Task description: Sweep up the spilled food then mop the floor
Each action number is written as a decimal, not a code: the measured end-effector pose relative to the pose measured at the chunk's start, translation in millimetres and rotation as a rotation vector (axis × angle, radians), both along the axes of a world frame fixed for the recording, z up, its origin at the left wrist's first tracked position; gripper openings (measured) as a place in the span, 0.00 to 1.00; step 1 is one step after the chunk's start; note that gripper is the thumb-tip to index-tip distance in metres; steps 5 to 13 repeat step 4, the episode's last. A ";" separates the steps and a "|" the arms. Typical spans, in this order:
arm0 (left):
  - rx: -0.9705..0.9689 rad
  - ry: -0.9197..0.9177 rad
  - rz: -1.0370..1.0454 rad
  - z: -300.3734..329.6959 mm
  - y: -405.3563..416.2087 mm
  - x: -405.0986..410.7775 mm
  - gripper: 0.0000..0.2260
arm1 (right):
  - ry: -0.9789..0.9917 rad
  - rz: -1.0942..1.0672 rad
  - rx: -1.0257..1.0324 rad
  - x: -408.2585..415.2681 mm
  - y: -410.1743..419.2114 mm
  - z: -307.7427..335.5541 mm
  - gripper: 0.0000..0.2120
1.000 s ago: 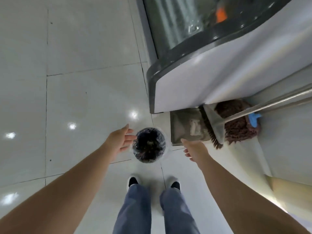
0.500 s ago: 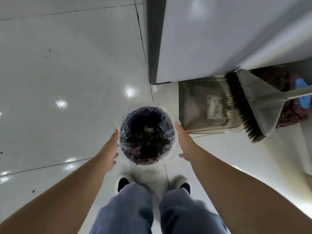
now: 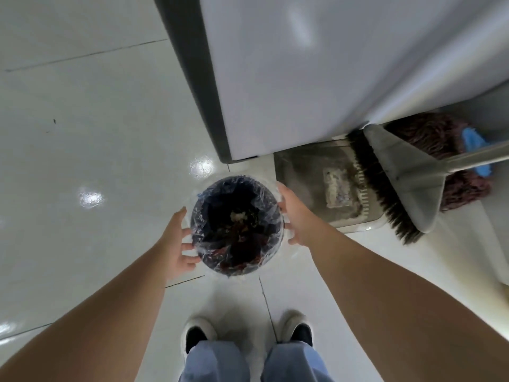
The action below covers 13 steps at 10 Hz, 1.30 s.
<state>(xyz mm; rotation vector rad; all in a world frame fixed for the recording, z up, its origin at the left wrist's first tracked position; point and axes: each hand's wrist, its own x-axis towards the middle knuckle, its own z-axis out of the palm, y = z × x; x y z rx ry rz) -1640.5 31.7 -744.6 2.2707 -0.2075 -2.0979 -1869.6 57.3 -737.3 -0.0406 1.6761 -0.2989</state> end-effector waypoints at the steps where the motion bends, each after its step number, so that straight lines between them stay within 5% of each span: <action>1: -0.023 0.007 -0.020 2.5 -6.3 -19.3 0.33 | -0.005 -0.035 -0.055 -6.2 -9.1 -1.3 0.41; 3: -0.100 -0.077 -0.133 40.7 4.4 -37.9 0.33 | 0.111 -0.057 -0.095 -3.6 10.4 36.8 0.35; 4: -0.247 -0.063 -0.199 92.8 12.1 -49.5 0.29 | -0.037 -0.258 -0.122 -7.5 35.8 84.9 0.33; 13: -0.247 -0.063 -0.199 92.8 12.1 -49.5 0.29 | -0.037 -0.258 -0.122 -7.5 35.8 84.9 0.33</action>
